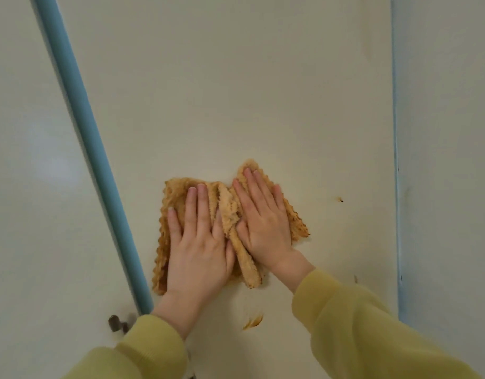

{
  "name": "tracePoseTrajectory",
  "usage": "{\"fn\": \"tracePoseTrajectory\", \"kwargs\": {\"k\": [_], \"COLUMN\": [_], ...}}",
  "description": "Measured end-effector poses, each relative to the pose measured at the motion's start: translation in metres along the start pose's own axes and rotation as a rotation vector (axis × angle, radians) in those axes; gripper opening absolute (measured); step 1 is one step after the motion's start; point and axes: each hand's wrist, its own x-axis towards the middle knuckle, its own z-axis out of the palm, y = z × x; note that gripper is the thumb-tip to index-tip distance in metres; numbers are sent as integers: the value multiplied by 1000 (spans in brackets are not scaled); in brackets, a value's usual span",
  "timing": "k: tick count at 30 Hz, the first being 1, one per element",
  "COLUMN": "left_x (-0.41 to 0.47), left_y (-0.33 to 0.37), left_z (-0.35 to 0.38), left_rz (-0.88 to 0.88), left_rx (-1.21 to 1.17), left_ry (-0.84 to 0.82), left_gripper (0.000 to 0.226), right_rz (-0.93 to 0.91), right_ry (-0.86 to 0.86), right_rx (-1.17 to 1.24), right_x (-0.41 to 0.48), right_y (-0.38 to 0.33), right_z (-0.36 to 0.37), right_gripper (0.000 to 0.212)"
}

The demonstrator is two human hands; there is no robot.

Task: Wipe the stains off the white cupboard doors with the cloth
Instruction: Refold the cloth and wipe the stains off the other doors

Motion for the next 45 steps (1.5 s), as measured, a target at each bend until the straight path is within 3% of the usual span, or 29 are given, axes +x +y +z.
{"fn": "tracePoseTrajectory", "kwargs": {"k": [15,25,30,35,40,45], "left_x": [85,136,122,70,12,-24], "left_y": [146,220,220,212,164,94], "left_z": [41,58,60,73,69,48], "left_rz": [29,-12,40,60,-27,-210], "left_rx": [-18,-28,-9,-20,-5,41], "left_ry": [62,70,53,19,47,81], "left_gripper": [63,63,63,61,68,77], "right_rz": [232,520,530,579,507,364], "right_ry": [-7,89,108,110,85,128], "right_rx": [-52,34,80,63,39,19], "right_x": [-8,-2,-24,-74,-95,-77], "right_y": [168,239,238,210,141,74], "right_z": [-34,-49,-46,-38,-18,0], "right_gripper": [64,73,86,82,63,60]}}
